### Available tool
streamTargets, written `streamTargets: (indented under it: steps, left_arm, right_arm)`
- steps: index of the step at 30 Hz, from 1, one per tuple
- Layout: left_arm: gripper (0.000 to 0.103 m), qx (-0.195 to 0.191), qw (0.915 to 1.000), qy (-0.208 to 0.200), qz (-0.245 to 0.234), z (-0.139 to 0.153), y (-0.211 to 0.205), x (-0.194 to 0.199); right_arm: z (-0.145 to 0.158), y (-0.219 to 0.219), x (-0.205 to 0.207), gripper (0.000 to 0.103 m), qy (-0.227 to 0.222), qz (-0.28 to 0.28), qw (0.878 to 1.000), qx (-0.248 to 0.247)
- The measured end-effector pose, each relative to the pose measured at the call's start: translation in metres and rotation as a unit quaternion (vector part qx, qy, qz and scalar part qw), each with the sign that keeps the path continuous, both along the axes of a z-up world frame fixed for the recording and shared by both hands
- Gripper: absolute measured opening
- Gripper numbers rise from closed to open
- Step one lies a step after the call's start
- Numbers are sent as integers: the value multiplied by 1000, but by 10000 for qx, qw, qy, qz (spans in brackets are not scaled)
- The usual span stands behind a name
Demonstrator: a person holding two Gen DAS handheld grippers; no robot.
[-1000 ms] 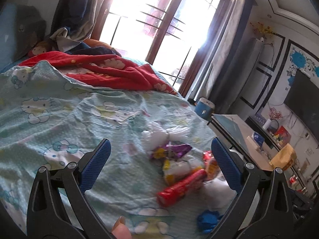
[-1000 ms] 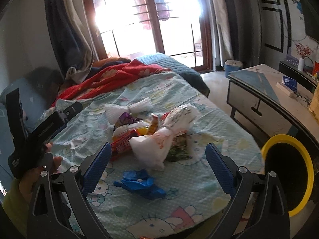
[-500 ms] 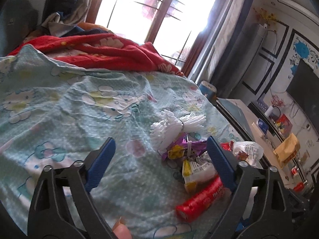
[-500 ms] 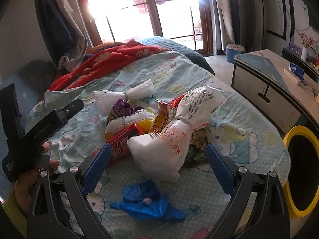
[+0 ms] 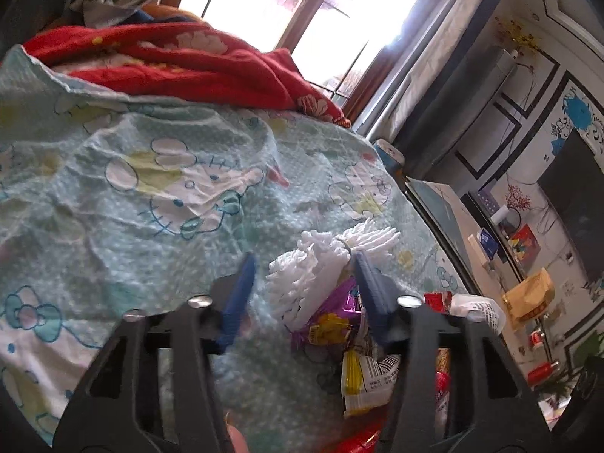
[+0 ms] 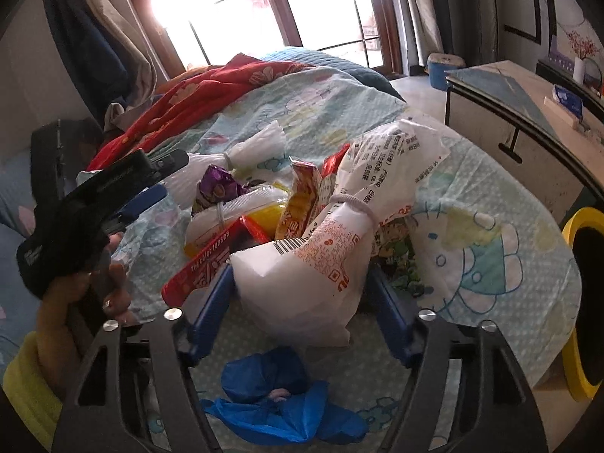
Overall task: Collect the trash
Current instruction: 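Grasp the white gloves with the left gripper while the right grasps the white printed bag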
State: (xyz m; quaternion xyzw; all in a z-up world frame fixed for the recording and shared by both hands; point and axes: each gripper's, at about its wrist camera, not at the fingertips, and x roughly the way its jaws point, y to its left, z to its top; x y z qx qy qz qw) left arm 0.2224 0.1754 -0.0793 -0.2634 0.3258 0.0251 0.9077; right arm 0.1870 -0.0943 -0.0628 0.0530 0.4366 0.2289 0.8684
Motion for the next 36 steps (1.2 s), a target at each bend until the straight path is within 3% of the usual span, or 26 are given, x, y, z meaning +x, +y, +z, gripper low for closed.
streamTargets:
  steps: [1, 2, 6, 23, 36]
  left_arm:
    - [19, 2, 10000, 27, 3, -1, 0, 0]
    - [14, -12, 10000, 51, -6, -2, 0, 0]
    - [10, -123, 9999, -15, -101, -3, -1, -6]
    - [8, 197, 9962, -844, 47, 48, -9, -66]
    - [8, 314, 9917, -1218, -280, 81, -43, -91]
  right_arm:
    - [0, -1, -1, 62, -15, 12, 10000, 35]
    - [1, -2, -1, 59, -26, 24, 10000, 54]
    - [6, -7, -5, 55, -72, 54, 9999, 127]
    - [38, -45, -25, 54, -558, 56, 9980, 292]
    - [67, -96, -36, 54, -945, -144, 9947, 377]
